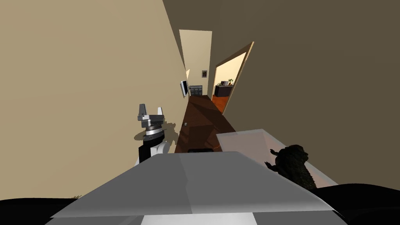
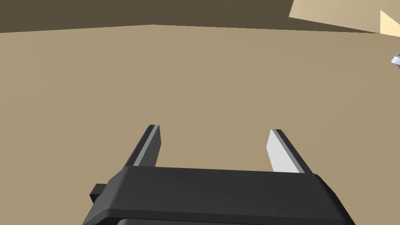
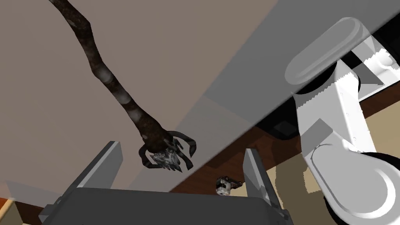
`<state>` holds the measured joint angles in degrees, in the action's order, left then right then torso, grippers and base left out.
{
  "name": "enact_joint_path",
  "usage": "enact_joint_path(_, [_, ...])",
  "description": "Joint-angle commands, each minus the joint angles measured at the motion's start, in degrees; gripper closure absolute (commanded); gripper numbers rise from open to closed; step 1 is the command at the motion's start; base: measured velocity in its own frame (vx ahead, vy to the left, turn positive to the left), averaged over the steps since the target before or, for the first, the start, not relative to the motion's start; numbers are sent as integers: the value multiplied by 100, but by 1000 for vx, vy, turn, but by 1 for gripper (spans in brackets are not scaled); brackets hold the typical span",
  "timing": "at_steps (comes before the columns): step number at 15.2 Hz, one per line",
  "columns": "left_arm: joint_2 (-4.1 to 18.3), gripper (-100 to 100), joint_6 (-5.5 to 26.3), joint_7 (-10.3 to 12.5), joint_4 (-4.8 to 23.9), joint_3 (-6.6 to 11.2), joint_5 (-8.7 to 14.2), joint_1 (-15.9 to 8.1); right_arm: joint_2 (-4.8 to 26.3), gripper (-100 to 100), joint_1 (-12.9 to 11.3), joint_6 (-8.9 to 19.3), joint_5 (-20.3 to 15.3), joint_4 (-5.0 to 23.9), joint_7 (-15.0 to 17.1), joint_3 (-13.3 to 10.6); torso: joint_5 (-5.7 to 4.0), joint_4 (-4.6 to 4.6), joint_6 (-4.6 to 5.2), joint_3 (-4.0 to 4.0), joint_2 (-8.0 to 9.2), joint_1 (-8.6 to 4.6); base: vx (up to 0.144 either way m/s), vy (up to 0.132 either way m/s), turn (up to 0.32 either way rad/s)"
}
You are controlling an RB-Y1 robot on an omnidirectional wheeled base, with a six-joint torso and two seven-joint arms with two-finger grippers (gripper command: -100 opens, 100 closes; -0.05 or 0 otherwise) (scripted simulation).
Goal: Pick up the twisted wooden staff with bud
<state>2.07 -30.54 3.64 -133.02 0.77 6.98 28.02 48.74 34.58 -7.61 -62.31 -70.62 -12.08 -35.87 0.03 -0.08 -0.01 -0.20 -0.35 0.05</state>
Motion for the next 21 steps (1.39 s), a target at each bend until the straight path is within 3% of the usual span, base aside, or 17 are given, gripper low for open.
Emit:
enact_joint_path(1, [0,0,0,0,0,0,0,0,51,-100,50,65,-228,226,-63,-104,0,0,0,0,0,0,68,-32,148])
enact_joint_path(10, [0,0,0,0,0,0,0,0,191,-100,135,299,-850,801,-158,-533,1,1,2,4,7,7,48,-24,133])
enact_joint_path(11, [0,0,0,0,0,0,0,0,167,-100,136,256,-791,752,-179,-472,1,2,2,5,9,7,21,-13,41])
enact_joint_path(12, [0,0,0,0,0,0,0,0,-109,-100,306,338,-639,773,-449,-303,1,3,3,7,13,10,3,-36,253])
enact_joint_path(14, [0,0,0,0,0,0,0,-1,-136,-100,306,338,-639,773,-530,-303,-2,5,1,13,23,-2,-2,-61,144])
enact_joint_path(15, [0,0,0,0,0,0,0,0,-324,-100,476,395,-475,791,-663,-110,-3,6,4,15,26,-4,-8,-64,177])
enact_joint_path(17, [0,0,0,0,0,0,0,-1,-450,-100,476,395,-475,791,-898,-110,-3,7,3,18,30,-9,-2,-65,133])
enact_joint_path(18, [0,0,0,0,0,1,0,0,-763,-100,647,452,-312,809,-1149,84,-4,7,4,17,29,-7,-3,-62,169])
enact_joint_path(19, [0,0,0,0,0,0,0,-1,-764,-100,647,452,-312,809,-1265,84,-4,7,2,17,30,-7,-5,-72,181])
enact_joint_path(20, [0,0,0,0,0,0,0,-1,-1029,-100,817,509,-148,827,-1473,278,-3,7,3,17,30,-9,-2,-88,301])
enact_joint_path(21, [0,0,0,0,0,0,0,-1,-1078,-100,817,509,-148,827,-1608,278,-4,7,-1,17,29,-15,-6,-93,266])
